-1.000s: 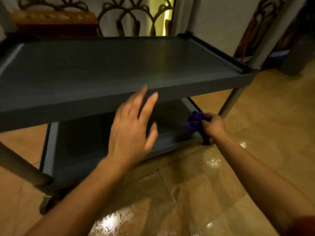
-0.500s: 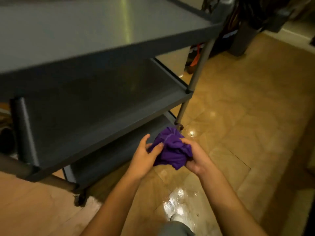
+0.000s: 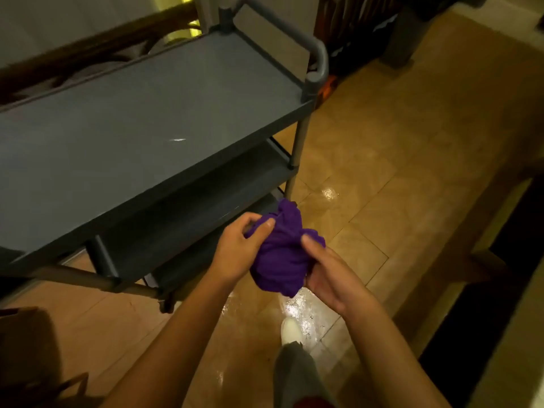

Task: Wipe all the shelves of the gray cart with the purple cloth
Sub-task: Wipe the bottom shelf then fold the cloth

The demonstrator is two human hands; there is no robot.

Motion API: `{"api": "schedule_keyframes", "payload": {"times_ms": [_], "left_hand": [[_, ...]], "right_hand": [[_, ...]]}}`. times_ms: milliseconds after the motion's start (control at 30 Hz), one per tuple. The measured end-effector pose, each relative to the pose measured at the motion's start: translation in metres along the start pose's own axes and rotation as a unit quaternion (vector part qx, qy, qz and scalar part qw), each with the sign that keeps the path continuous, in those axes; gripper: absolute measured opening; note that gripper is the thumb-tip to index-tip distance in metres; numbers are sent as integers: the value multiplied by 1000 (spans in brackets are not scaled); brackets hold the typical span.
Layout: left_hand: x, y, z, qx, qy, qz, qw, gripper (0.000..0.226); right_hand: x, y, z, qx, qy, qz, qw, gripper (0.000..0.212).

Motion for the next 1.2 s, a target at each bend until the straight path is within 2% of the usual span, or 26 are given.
{"api": "schedule_keyframes", "payload": {"times_ms": [67,167,367,433,500,567,633,700,767,833,900,1000,1100,1200], "left_hand": [[-7,8,28,-12,13,-1,1000,14],[-16,21,59,-18,4,4,1000,36],[-37,38,84,-8,-110,15,994,61],[-46,41,99,-28,-102,36,994,57],[-56,41,114,-39,-51,69,996,48],[-72,48,131,-72,-9,28,997,50],[-90,67,142,-35,-31,-74,996,71],[-107,86,150,44,-89,-141,985,88],[-125,100,154,99,-127,-156,975,96],[-145,108,153,133,-145,-158,968,93],[-173,115,151,219,-155,-163,949,81],[-219,119,158,344,-136,-128,920,72],[-270,117,173,341,-84,-58,935,65],[-312,117,182,288,-24,-27,957,57]], "right_hand": [[16,2,-30,57,-13,37,998,43],[32,1,-77,79,-31,53,995,40],[38,-3,-144,64,-33,54,996,36],[39,-8,-166,53,-38,53,996,33],[39,-10,-184,45,-45,54,997,30],[38,-11,-204,48,-52,52,996,23],[35,-11,-224,44,-64,56,995,24],[28,-9,-243,37,-78,60,994,40],[19,-8,-259,16,-90,51,994,57],[8,-10,-274,-12,-107,47,993,67],[-6,-13,-294,-34,-123,49,991,69],[-24,-17,-324,-27,-139,62,988,58],[-40,-20,-358,-7,-179,93,979,44],[-57,-27,-388,4,-211,161,964,44]]}}
Point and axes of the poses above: each hand's wrist, its own x-axis away from the middle knuckle, its own y-axis out of the palm, z = x × y, the point moved 4 cm from there along -x, towards the middle knuckle, and after that the axes turned 12 degrees about y, right-handed, at the moved point
